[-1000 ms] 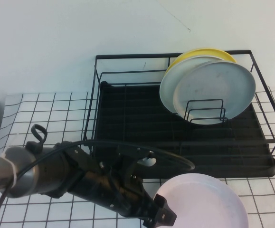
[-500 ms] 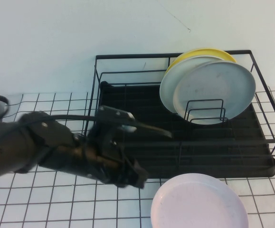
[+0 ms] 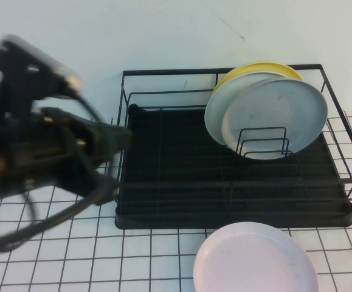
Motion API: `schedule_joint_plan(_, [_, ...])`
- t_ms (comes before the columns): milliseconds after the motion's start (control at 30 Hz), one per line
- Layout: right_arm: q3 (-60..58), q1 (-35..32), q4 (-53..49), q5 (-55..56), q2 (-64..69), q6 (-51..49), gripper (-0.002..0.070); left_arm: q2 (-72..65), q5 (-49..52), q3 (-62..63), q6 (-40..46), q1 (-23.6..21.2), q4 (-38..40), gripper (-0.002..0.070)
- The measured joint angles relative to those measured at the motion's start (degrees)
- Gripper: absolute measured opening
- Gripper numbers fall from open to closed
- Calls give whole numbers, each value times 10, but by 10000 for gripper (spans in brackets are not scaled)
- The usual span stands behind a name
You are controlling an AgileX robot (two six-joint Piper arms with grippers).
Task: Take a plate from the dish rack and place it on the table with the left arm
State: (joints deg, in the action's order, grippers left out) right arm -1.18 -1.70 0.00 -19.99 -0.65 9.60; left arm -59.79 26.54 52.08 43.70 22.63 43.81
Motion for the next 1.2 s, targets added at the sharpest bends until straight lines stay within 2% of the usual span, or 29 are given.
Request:
schedule_joint_plan(100, [0,0,0,0,0,0,-3,54,1,0,-19,0,-36,0])
schedule_joint_plan(267, [0,0,0,0,0,0,-3,136,12,0,-77,0,-163,-1])
schedule_joint_plan(367, [0,0,0,0,0,0,-3,168,14,0,-87,0,-207,-1])
schedule_joint_plan(967, [0,0,0,0,0,0,-3,214,16,-6,-89,-3,-219,-2])
schedule_joint_plan(1033, [0,0,0,0,0,0,-3,237,5,-21,-89,-22,-219,-2])
schedule_joint_plan(1200, [0,0,0,0,0,0,-3,356,-32,-123,-90,-113,-214,-2])
